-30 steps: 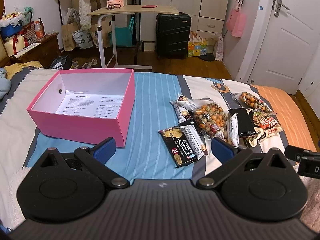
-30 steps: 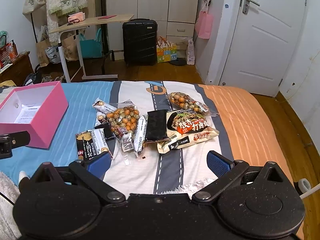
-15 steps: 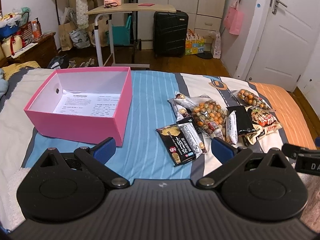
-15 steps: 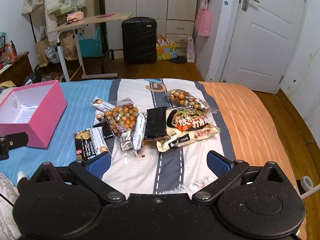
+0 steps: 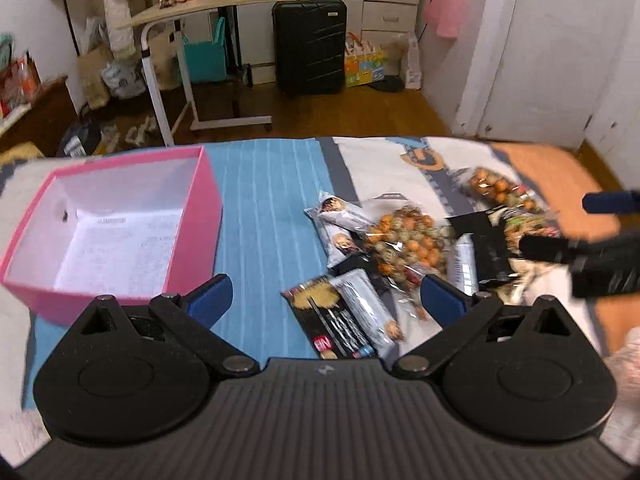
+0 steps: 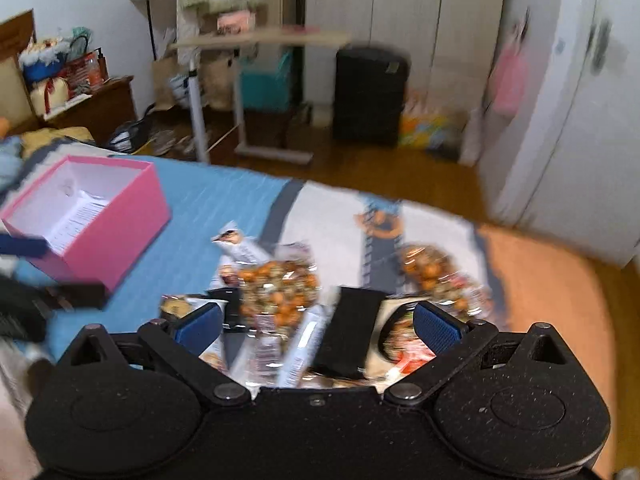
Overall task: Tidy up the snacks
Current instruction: 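Grasp a white wafer-roll packet with the right tool while the left tool grasps another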
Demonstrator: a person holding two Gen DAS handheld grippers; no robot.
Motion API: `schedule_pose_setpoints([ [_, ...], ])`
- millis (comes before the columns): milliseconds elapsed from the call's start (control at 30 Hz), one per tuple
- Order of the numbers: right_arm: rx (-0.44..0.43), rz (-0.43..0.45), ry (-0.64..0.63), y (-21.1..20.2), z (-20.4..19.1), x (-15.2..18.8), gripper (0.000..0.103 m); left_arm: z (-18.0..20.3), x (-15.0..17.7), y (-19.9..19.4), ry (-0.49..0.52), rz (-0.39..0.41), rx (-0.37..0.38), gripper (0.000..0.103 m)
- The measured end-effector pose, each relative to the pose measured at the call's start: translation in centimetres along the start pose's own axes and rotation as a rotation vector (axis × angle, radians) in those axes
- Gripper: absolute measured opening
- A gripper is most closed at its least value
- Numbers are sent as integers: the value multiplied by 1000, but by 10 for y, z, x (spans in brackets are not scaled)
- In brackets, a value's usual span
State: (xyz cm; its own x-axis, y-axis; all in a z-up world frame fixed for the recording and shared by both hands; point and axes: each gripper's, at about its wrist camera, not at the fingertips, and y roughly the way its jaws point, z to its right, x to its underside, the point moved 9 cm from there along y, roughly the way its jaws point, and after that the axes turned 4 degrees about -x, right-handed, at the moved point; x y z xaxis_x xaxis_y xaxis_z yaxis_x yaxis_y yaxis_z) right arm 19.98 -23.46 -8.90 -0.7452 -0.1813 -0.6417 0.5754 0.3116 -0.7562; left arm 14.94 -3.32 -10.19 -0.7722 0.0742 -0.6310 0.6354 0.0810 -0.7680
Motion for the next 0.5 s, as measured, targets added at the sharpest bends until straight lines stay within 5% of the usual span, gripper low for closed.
schedule_pose_setpoints([
  [67, -75, -37, 58, 18, 3, 0, 97, 10, 1, 14, 15, 21, 2, 101],
  [167, -121, -134, 135, 46, 7, 21, 88, 27, 18, 37, -22, -45, 110, 100],
  [267, -187, -173, 214, 69, 4, 40, 81, 37, 24, 62, -69, -26, 161, 99],
  [400, -133, -244, 231, 101, 2, 58, 62, 43, 34, 91, -133, -36, 184, 95],
  [500, -74, -240, 167, 109, -4, 60, 56, 47, 40, 104, -136, -27, 160, 89],
])
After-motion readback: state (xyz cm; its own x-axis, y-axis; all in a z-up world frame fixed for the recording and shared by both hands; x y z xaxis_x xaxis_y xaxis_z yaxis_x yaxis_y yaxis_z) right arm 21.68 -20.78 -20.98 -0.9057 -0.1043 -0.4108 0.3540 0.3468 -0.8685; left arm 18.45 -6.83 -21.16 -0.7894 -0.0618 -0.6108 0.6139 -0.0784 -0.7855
